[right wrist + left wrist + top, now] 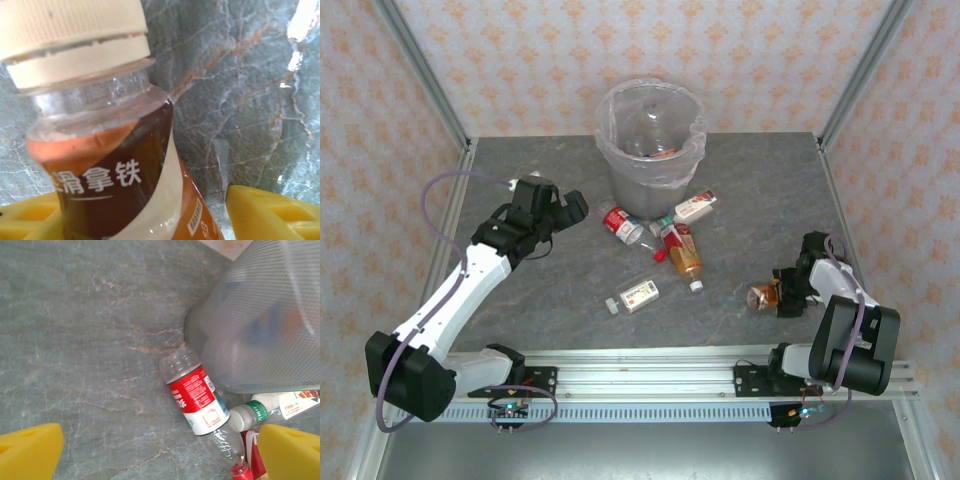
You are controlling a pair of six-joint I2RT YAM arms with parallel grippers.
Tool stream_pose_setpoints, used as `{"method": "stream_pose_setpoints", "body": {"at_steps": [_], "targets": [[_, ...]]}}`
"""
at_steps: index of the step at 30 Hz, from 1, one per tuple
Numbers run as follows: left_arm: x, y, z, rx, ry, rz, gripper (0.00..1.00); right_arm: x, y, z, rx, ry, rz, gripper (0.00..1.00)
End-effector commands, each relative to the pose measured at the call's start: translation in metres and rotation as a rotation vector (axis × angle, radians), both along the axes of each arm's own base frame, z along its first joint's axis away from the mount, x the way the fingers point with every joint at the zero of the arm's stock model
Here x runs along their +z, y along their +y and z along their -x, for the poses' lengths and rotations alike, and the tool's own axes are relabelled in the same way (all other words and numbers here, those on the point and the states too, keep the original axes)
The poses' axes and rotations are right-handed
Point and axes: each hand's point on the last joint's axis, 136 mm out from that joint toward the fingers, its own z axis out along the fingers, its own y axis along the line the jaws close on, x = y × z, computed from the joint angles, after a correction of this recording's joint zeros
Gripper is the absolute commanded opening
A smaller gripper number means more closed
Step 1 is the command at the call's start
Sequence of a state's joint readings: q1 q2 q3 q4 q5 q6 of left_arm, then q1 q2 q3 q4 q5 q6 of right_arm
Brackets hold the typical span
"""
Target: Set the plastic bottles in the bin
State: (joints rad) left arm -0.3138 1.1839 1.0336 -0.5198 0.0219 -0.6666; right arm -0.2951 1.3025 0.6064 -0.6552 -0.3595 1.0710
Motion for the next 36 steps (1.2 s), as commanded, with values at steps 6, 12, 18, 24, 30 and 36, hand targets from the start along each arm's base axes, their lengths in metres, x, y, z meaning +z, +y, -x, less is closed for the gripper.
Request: {"method": "stream_pose_setpoints", "body": {"at_steps": [6,12,18,24,30,36], "targets": [[-0.023,0.015,0.000,0.119,-0.021,0.022,1.00,0.000,0.007,-0.021,-0.025,-0.157,-0.014,0.51],[-0.026,0.009,-0.009,0.116,-0.023,0.043,1.00,0.016,0.008,-0.025,0.002,-0.237,0.027,0.42],[-0.029,0.004,-0.015,0.105,-0.012,0.053,1.00,0.041,0.022,-0.045,0.083,-0.377,0.024,0.38],[-0.034,0.004,-0.015,0.113,-0.005,0.061,1.00,0.065,0.033,-0.065,0.211,-0.539,0.052,0.34],[-0.038,0.002,-0.017,0.117,0.006,0.070,1.00,0.092,0.056,-0.088,0.343,-0.688,0.036,0.33],[-0.040,-0.004,-0.021,0.114,0.013,0.105,1.00,0.126,0.087,-0.115,0.512,-0.816,0.117,0.32]]}}
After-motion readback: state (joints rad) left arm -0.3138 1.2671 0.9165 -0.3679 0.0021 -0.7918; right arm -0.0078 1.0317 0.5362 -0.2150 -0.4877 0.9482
